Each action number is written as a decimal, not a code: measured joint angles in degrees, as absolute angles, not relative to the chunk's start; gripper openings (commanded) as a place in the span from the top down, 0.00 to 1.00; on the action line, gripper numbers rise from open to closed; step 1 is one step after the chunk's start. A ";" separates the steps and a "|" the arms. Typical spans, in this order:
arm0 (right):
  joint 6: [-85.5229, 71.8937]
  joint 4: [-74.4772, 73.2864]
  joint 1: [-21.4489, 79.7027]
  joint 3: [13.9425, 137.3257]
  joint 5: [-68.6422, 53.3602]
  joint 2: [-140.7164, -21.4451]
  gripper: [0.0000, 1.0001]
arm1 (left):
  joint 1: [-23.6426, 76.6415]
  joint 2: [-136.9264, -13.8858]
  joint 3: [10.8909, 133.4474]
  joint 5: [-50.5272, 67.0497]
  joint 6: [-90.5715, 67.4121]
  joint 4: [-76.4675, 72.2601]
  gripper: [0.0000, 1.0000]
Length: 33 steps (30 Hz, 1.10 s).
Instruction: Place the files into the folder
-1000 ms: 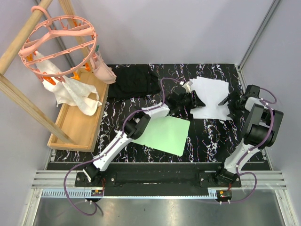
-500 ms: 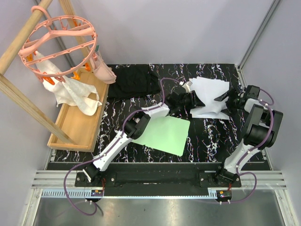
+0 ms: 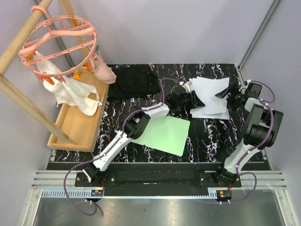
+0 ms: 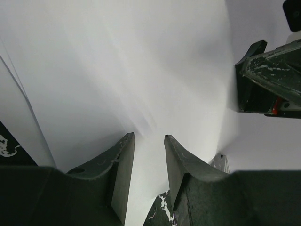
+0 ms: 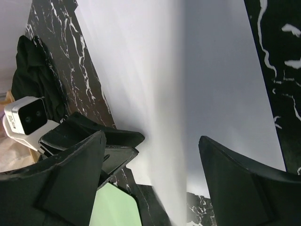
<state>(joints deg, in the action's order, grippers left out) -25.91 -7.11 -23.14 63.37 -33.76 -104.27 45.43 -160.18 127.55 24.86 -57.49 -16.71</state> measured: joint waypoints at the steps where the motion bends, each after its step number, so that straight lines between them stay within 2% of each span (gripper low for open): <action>1: -25.34 -7.07 -23.14 64.10 -33.93 -104.77 0.11 | 45.43 -160.18 127.55 24.86 -57.49 -16.71 0.62; 7: -21.96 -7.25 -23.14 69.04 -34.89 -109.51 0.18 | 45.43 -160.20 127.55 24.88 -57.49 -16.73 0.62; 11: -21.45 -7.38 -23.14 72.05 -37.12 -112.42 0.44 | 45.43 -160.22 127.59 25.12 -57.49 -16.73 0.61; 12: -21.45 -7.51 -23.14 72.75 -37.32 -113.03 0.60 | 45.43 -160.24 127.66 25.21 -57.45 -16.71 0.59; 14: -21.50 -8.05 -23.14 74.41 -37.82 -114.30 0.77 | 45.43 -160.27 127.92 25.41 -57.25 -16.36 0.55; 15: -21.76 -8.60 -23.14 75.09 -37.95 -114.72 0.94 | 45.43 -160.24 128.33 25.71 -56.80 -15.94 0.51; 16: -22.06 -9.26 -23.14 75.75 -37.98 -115.00 1.00 | 45.45 -160.24 128.70 25.87 -56.07 -15.51 0.48; 22: -24.93 -14.22 -23.07 80.51 -38.17 -115.28 1.00 | 45.58 -155.89 129.75 26.28 -46.72 -5.91 0.23; 24: -25.67 -15.42 -22.92 81.65 -37.76 -114.74 1.00 | 45.54 -150.15 126.58 26.13 -43.38 -1.98 0.20; 28: -25.76 -21.17 -21.10 83.26 -34.70 -110.19 1.00 | 44.88 -127.37 110.56 25.41 -39.03 1.56 0.18; 33: -28.34 -25.43 -15.03 83.42 -31.62 -98.72 1.00 | 42.57 -95.94 91.50 23.03 -35.31 0.86 0.18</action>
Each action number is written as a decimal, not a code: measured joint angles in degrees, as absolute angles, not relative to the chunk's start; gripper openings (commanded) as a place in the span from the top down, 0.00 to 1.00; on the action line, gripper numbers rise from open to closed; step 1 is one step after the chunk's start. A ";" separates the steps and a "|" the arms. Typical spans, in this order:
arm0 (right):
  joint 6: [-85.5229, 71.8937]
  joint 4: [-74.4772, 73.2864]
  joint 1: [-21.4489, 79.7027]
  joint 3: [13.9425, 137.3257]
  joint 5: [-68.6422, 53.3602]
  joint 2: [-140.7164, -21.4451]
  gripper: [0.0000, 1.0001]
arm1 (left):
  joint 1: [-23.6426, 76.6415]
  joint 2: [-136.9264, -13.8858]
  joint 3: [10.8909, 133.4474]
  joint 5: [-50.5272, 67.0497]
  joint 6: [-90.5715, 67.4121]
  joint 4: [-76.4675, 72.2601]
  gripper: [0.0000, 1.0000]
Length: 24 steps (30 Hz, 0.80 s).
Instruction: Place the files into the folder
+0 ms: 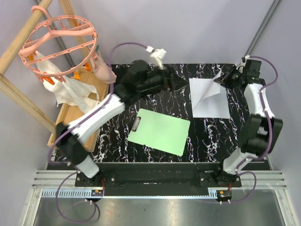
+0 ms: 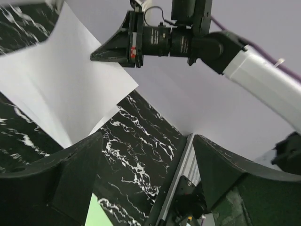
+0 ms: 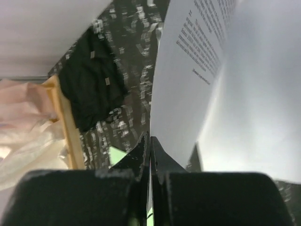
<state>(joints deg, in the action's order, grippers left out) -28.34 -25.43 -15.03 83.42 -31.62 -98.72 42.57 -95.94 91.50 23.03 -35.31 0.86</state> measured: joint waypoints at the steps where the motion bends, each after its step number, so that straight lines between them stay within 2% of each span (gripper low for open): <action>1: -29.45 -25.58 -13.93 82.96 -30.76 -96.18 1.00 | 42.02 -91.61 88.86 22.63 -35.05 1.02 0.18; 5: -41.19 -20.60 -7.20 71.96 -26.20 -80.23 1.00 | 38.06 -75.57 73.25 19.57 -34.52 2.61 0.15; 9: -54.46 -14.92 0.23 55.13 -18.63 -66.22 1.00 | 36.73 -69.36 61.34 13.61 -33.17 10.68 0.14; 14: -61.19 -13.19 8.97 41.54 -12.27 -58.52 1.00 | 36.75 -65.30 52.40 10.74 -31.24 18.65 0.13; 15: -60.14 -14.55 9.72 41.19 -11.79 -58.35 0.98 | 36.75 -64.42 51.29 10.55 -31.14 19.40 0.13; 19: -49.76 -17.61 10.39 44.12 -13.10 -60.23 1.00 | 36.73 -59.44 45.91 10.04 -30.94 20.62 0.13; 24: -31.18 -27.59 10.66 55.72 -14.13 -64.05 1.00 | 36.69 -56.16 43.31 9.96 -31.18 21.06 0.12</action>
<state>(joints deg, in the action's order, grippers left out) -31.18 -27.59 10.66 55.72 -14.13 -64.05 36.69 -56.16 43.31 9.96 -31.18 21.06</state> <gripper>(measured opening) 0.007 0.870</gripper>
